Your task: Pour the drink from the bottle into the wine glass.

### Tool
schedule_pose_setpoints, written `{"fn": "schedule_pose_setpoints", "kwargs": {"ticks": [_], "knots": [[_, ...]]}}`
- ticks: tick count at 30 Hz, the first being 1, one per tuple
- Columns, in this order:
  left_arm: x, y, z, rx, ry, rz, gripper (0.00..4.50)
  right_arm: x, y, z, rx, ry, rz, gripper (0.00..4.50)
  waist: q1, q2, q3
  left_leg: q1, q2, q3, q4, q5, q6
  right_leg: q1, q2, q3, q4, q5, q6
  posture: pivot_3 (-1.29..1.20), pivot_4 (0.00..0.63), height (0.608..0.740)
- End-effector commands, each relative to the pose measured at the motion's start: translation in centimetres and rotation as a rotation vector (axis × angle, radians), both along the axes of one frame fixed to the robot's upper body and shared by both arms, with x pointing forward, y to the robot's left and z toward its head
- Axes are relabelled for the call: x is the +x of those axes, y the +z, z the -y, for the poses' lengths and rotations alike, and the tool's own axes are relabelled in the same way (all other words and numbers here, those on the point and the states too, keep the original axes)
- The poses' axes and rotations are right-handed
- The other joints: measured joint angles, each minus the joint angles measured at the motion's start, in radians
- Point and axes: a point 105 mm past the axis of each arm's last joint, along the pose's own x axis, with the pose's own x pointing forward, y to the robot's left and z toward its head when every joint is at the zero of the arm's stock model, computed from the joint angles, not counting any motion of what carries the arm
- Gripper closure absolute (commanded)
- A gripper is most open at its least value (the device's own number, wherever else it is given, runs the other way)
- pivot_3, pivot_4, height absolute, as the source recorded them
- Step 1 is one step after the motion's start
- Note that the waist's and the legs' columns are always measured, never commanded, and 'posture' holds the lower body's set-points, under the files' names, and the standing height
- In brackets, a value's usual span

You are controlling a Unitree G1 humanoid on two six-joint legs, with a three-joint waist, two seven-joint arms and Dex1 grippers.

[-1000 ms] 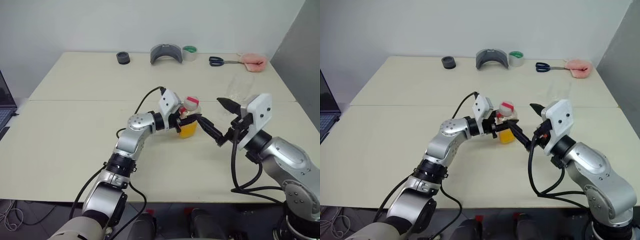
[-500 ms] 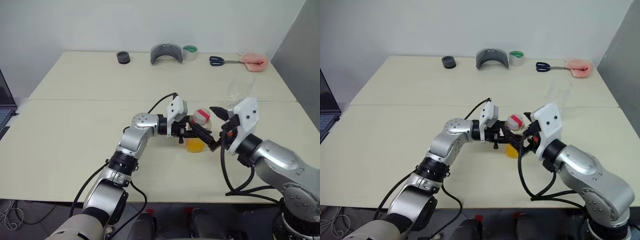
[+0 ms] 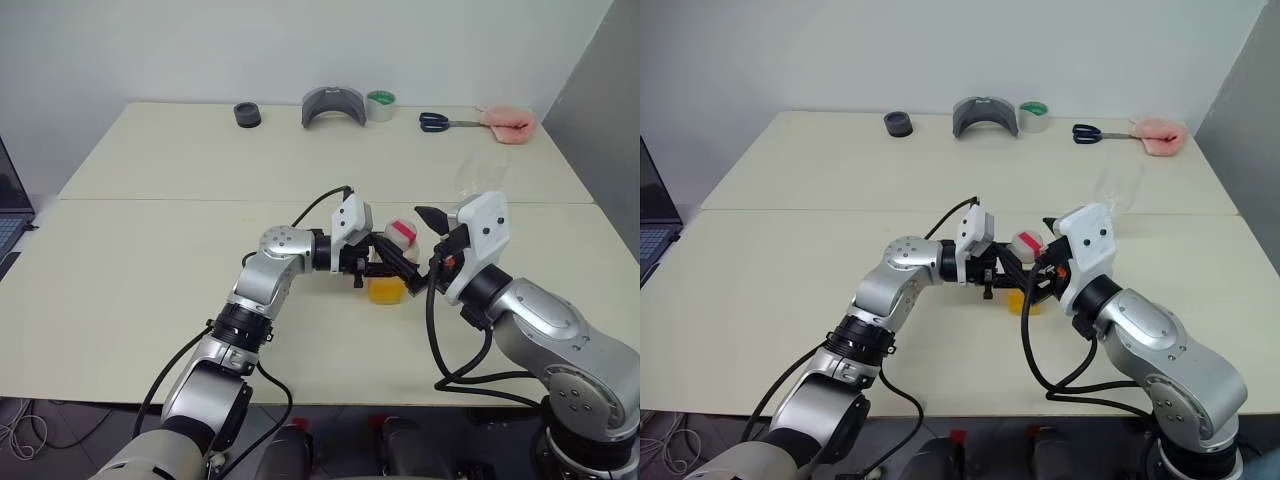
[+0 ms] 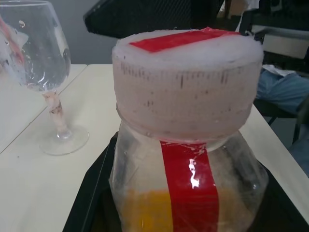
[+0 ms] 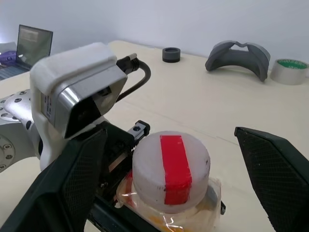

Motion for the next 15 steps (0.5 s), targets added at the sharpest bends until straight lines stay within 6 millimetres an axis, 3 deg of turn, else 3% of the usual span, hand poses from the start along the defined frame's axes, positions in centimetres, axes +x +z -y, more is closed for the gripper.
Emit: {"fn": "schedule_pose_setpoints", "kwargs": {"ticks": [1, 4, 10, 15], "knots": [[-0.5, 1.5, 0.4, -0.029, -0.024, 0.068, 2.63, -0.2, 0.9, -0.1, 0.007, 0.006, 0.048, 0.0, 0.0, 0.0, 0.0, 0.0, 0.0, 0.0, 0.0, 0.0, 0.0, 0.0, 0.0, 0.0, 0.0, 0.0, 0.0, 0.0, 0.15, 0.74], [-0.4, 1.6, 0.4, -0.032, -0.02, 0.073, 2.63, -0.2, 0.6, -0.2, -0.004, 0.012, 0.039, 0.53, 0.0, 0.0, 0.0, 0.0, 0.0, 0.0, 0.0, 0.0, 0.0, 0.0, 0.0, 0.0, 0.0, 0.0, 0.0, 0.0, 0.15, 0.74], [-0.2, 1.8, 0.5, -0.037, -0.015, 0.08, 2.63, -0.2, 0.3, -0.3, -0.008, 0.014, 0.029, 2.61, 0.0, 0.0, 0.0, 0.0, 0.0, 0.0, 0.0, 0.0, 0.0, 0.0, 0.0, 0.0, 0.0, 0.0, 0.0, 0.0, 0.15, 0.74], [-0.2, 1.9, 0.5, -0.042, -0.012, 0.084, 2.63, -0.4, -0.3, -0.5, -0.029, 0.029, 0.018, 2.66, 0.0, 0.0, 0.0, 0.0, 0.0, 0.0, 0.0, 0.0, 0.0, 0.0, 0.0, 0.0, 0.0, 0.0, 0.0, 0.0, 0.15, 0.74]]}}
